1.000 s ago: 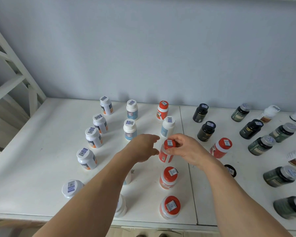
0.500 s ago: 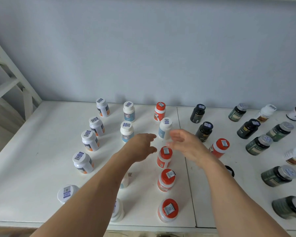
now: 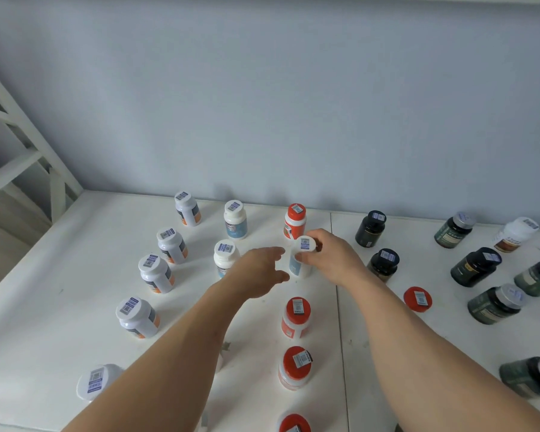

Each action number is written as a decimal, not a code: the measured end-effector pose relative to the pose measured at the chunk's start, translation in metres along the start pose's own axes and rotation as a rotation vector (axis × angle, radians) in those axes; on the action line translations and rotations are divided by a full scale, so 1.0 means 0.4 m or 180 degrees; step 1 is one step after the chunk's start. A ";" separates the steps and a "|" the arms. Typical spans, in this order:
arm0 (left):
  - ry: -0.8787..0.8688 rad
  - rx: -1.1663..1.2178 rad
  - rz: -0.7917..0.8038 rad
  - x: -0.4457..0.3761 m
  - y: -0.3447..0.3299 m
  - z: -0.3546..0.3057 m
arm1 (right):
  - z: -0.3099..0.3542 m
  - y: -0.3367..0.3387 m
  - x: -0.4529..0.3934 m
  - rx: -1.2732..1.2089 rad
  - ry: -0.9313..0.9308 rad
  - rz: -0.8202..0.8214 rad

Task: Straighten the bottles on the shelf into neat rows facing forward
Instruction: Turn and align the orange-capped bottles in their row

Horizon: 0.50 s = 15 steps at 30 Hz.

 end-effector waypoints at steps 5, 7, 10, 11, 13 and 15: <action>0.0079 0.0729 0.0109 -0.022 -0.005 0.002 | 0.023 0.022 -0.004 -0.0096 0.0106 0.0059; 0.0073 0.0976 0.0194 -0.024 -0.015 0.001 | 0.036 0.039 -0.004 -0.0160 0.0125 0.0024; 0.0007 0.1489 0.0280 -0.028 -0.019 -0.005 | 0.057 0.065 -0.002 -0.0385 0.0141 -0.0045; -0.0025 0.1657 0.0317 -0.029 -0.017 -0.009 | 0.063 0.073 -0.002 -0.0416 0.0136 -0.0067; -0.0081 0.1886 0.0410 -0.031 -0.014 -0.017 | 0.071 0.087 -0.002 -0.0404 0.0079 -0.0132; -0.0100 0.2054 0.0525 -0.031 -0.015 -0.019 | 0.073 0.096 -0.002 -0.0351 0.0021 -0.0197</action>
Point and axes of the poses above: each hand's wrist, its own x-axis away from the middle knuckle, its own y-axis out of the back of the hand, z = x × y, the point moved 9 cm from there along -x, towards the middle knuckle, and after that the axes turned 3 degrees about -x, right-handed, at the moved point
